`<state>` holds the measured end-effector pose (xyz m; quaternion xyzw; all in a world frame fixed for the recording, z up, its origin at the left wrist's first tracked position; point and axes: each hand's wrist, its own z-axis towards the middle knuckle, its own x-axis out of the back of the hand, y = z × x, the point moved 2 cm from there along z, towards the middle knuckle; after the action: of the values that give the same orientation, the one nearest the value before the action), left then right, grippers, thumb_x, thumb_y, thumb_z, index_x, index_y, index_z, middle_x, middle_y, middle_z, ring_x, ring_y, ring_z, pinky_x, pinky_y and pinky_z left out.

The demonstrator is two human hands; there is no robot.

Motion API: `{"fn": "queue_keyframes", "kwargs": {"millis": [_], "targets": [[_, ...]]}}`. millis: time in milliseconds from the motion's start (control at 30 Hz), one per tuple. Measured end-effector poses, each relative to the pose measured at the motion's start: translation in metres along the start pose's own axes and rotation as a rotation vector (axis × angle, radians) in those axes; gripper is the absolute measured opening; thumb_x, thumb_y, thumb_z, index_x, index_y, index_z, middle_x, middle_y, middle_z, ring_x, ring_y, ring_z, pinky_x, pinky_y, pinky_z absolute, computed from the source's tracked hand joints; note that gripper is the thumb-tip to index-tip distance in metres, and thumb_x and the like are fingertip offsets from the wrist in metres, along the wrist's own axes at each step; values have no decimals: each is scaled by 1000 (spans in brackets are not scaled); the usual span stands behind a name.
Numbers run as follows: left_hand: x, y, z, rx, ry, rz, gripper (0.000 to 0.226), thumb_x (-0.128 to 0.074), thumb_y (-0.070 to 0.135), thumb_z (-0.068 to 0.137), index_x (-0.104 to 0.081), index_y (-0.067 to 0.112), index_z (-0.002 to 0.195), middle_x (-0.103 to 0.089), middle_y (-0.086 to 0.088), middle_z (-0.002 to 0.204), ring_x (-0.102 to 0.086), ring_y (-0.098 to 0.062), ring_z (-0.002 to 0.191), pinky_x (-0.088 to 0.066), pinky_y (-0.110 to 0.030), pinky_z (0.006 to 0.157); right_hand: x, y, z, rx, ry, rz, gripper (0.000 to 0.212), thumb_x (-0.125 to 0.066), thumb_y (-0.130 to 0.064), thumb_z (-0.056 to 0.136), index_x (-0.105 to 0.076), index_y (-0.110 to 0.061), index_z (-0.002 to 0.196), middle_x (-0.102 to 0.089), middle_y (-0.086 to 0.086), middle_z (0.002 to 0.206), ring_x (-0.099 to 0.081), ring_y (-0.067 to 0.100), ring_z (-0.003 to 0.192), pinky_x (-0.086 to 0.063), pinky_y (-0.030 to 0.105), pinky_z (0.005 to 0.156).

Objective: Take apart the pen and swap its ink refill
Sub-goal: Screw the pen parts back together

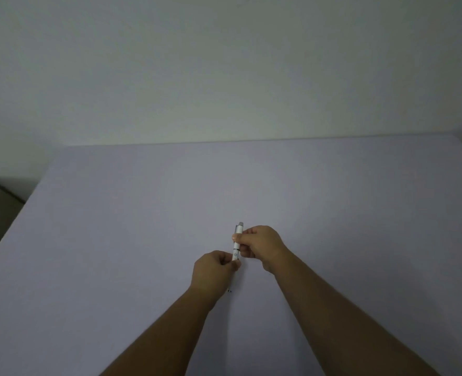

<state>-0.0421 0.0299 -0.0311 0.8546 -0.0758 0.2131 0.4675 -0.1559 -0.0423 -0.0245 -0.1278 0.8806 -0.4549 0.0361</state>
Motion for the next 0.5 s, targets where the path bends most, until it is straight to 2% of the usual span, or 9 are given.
{"fn": "queue_keyframes", "kwargs": {"millis": [167,267,367,500], "targets": [[-2,-2,1,14,-4,4,15,-64,22,88,-71,10,95,-58,4,67,-51,-11,59,-46,-22,60,0,3,0,-5,14,-12,11,-71,-13,82,-65,-6,76,-63,5,66,-57,12,57,-56,20,60],[-2,-5,2,30,-34,-14,8,-66,22,87,-69,14,84,-59,3,67,-51,-14,61,-48,-27,63,0,6,0,-11,7,-10,12,-71,-13,82,-64,-6,75,-63,5,67,-57,12,57,-55,19,58],[-3,-6,4,44,-56,-30,11,-66,21,86,-66,19,75,-59,2,67,-51,-15,62,-49,-29,65,1,7,2,-14,2,-9,12,-70,-12,83,-65,-6,74,-63,6,67,-57,12,57,-55,20,59],[-4,-7,6,80,-83,-71,11,-67,20,86,-68,19,75,-61,0,68,-53,-16,62,-51,-30,66,1,8,3,-5,4,-51,13,-69,-15,84,-66,-2,81,-62,6,67,-56,14,58,-57,26,67]]}}
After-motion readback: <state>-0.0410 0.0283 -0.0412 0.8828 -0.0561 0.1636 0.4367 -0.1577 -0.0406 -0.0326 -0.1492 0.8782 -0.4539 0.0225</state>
